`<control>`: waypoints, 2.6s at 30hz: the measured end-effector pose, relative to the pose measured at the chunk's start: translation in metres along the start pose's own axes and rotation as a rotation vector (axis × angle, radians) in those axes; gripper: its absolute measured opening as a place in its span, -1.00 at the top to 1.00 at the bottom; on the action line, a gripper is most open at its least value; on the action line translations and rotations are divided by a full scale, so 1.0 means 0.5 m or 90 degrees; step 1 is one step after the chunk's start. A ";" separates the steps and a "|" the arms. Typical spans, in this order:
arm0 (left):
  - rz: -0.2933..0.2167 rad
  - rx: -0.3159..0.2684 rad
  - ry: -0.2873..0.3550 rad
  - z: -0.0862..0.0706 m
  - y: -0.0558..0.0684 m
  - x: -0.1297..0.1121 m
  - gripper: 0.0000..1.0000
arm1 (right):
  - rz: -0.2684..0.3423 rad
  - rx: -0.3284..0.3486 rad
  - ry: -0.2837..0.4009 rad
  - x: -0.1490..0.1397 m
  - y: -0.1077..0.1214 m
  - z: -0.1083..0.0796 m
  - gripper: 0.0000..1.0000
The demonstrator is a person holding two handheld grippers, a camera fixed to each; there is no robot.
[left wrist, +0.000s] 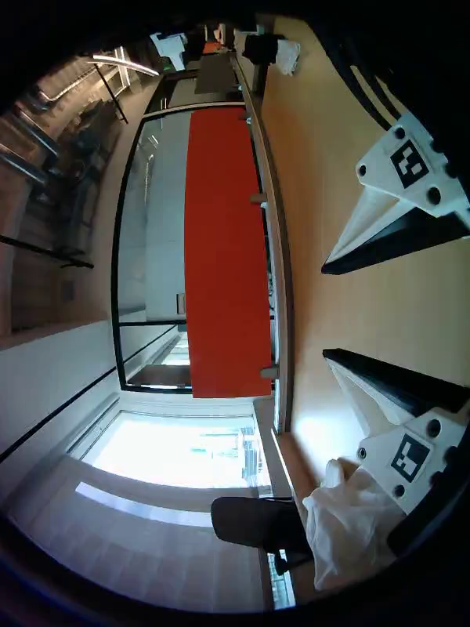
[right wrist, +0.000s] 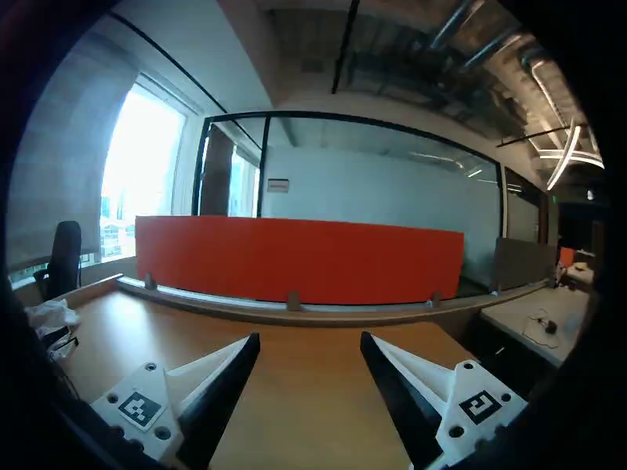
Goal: Fold towel
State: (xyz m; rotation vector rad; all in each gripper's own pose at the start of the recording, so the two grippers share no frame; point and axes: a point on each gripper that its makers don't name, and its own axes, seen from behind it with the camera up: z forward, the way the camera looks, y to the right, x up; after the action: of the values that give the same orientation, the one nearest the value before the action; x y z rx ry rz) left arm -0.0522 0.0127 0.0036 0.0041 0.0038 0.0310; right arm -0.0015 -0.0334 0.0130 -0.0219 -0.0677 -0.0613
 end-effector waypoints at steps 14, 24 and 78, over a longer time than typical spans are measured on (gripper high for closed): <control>-0.022 0.003 -0.007 -0.003 -0.020 -0.010 -0.38 | -0.006 -0.005 -0.005 -0.011 0.011 -0.016 -0.98; -0.023 -0.001 -0.009 0.000 -0.017 -0.010 -0.38 | -0.006 -0.004 0.002 -0.013 0.014 -0.023 -0.98; -0.023 0.000 -0.008 0.004 -0.014 -0.022 -0.38 | 0.063 0.011 0.051 -0.256 0.099 0.007 -0.98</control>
State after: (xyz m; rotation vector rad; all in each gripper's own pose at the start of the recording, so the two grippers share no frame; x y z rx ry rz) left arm -0.0628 0.0052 0.0054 0.0036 -0.0083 -0.0055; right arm -0.1259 0.0236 0.0069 -0.0053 0.0134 0.0380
